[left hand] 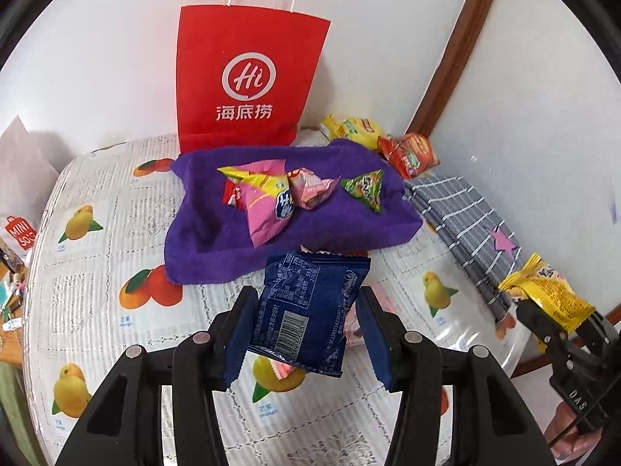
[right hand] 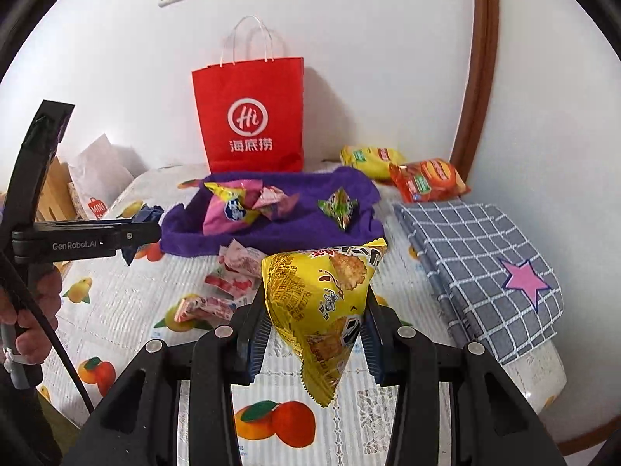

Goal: Organize snacks
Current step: 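Carry the yellow snack and blue packet over the purple towel and lower them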

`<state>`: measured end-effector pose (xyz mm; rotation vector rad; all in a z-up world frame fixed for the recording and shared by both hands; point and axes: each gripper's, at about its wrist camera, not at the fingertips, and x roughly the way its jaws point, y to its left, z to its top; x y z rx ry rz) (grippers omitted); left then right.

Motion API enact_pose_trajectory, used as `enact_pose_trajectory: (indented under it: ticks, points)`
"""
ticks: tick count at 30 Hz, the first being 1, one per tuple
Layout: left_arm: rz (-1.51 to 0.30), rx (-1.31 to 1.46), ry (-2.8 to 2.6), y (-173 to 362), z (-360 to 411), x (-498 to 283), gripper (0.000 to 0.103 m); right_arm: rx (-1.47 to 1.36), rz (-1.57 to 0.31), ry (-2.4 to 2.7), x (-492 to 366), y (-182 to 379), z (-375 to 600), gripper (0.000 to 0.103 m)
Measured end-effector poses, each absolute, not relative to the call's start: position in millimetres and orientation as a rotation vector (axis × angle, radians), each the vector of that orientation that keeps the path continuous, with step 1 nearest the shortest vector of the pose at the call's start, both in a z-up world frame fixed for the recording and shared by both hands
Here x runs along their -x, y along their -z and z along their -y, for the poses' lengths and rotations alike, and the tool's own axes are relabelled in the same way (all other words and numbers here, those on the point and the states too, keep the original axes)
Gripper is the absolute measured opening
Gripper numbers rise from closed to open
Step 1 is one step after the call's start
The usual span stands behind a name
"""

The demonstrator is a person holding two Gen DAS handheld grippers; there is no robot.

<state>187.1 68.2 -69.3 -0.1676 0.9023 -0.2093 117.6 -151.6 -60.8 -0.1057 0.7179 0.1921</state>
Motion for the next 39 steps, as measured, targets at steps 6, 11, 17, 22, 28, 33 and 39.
enact_pose_trajectory:
  ticks: [6, 11, 17, 22, 28, 33, 39]
  points:
    - [-0.886, 0.201, 0.19, 59.4, -76.6, -194.9, 0.05, 0.1, -0.695, -0.215, -132.3, 50.8, 148.8, 0.042]
    - [-0.885, 0.237, 0.158, 58.1, -86.5, -211.3, 0.05, 0.09, -0.687, -0.237, -156.4, 44.4, 147.0, 0.041]
    - [-0.891, 0.275, 0.129, 58.5, -97.3, -240.0, 0.05, 0.055, -0.702, -0.261, -201.0, 35.6, 144.3, 0.041]
    - [-0.893, 0.285, 0.109, 55.2, -102.2, -268.2, 0.05, 0.004, -0.74, -0.254, -246.6, 27.6, 142.6, 0.042]
    - [-0.895, 0.287, 0.078, 52.2, -107.0, -299.3, 0.05, -0.008, -0.727, -0.249, -288.0, 15.6, 133.2, 0.042]
    - [-0.902, 0.306, 0.029, 53.8, -117.7, -325.2, 0.05, -0.02, -0.745, -0.252, -323.0, 15.2, 125.9, 0.042]
    - [-0.891, 0.37, 0.01, 57.3, -137.7, -353.0, 0.05, -0.038, -0.793, -0.25, -362.3, 29.3, 115.4, 0.042]
